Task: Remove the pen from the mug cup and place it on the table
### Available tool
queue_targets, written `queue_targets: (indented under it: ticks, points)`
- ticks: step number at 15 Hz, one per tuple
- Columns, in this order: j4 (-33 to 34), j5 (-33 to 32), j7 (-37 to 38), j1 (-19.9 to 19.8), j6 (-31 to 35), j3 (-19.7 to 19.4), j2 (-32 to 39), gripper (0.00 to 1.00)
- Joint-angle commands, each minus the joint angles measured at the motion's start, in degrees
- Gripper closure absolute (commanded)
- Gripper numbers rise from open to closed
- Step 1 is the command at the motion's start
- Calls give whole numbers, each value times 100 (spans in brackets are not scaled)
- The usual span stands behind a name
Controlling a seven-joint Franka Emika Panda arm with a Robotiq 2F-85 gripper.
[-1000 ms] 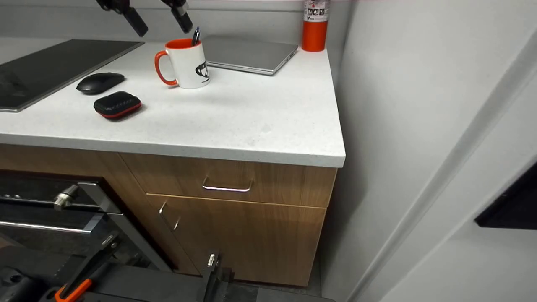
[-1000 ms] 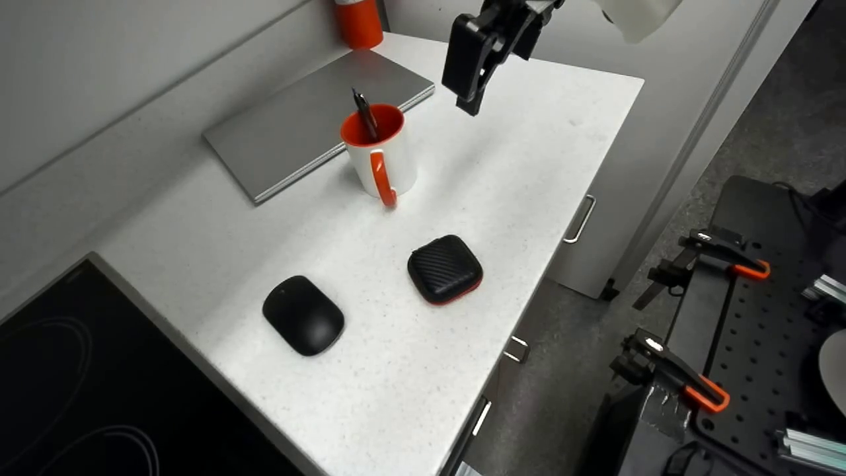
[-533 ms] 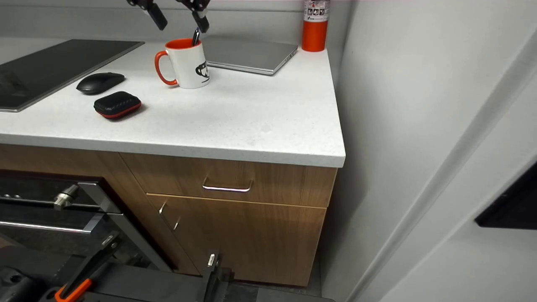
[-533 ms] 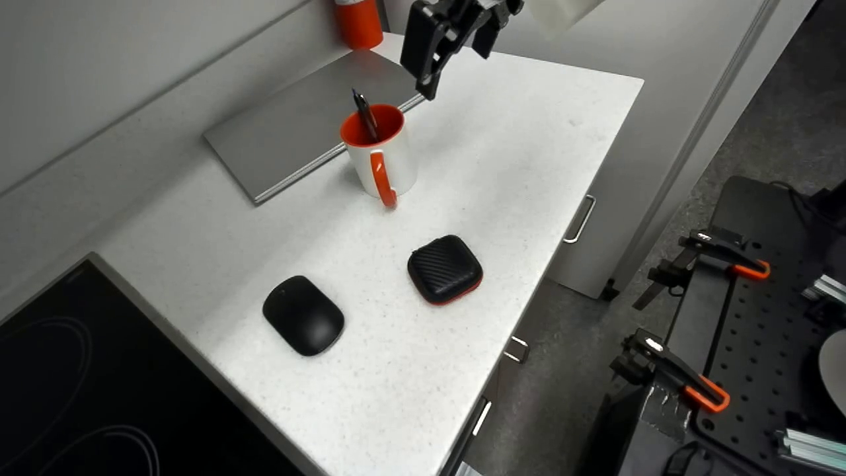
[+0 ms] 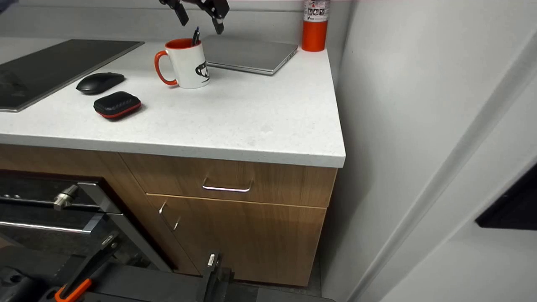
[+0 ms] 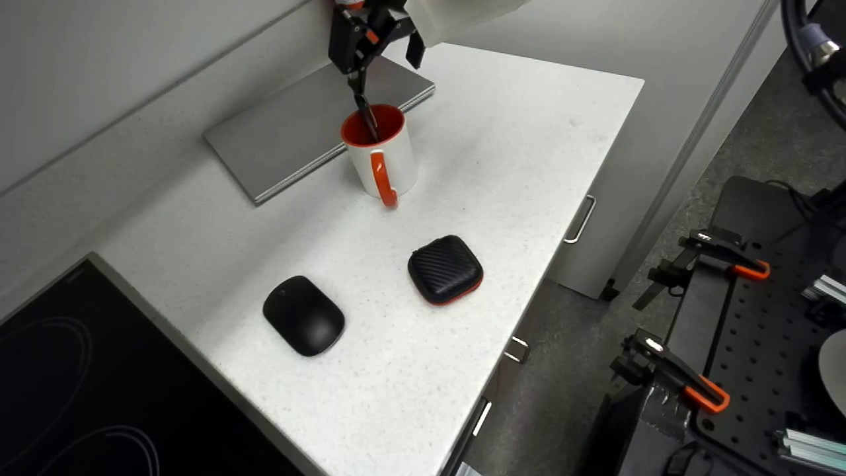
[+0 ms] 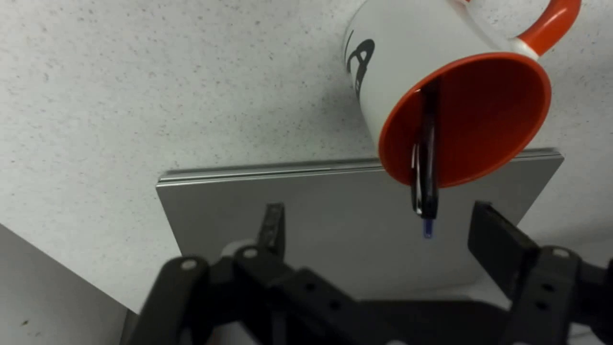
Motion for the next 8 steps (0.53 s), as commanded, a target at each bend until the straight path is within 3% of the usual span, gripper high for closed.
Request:
queue_targets:
  ticks: [1, 8]
  points:
    - [-3, 52, -50, 159, -4, -162, 19, 0]
    - [47, 130, -245, 164, 34, -157, 80, 0]
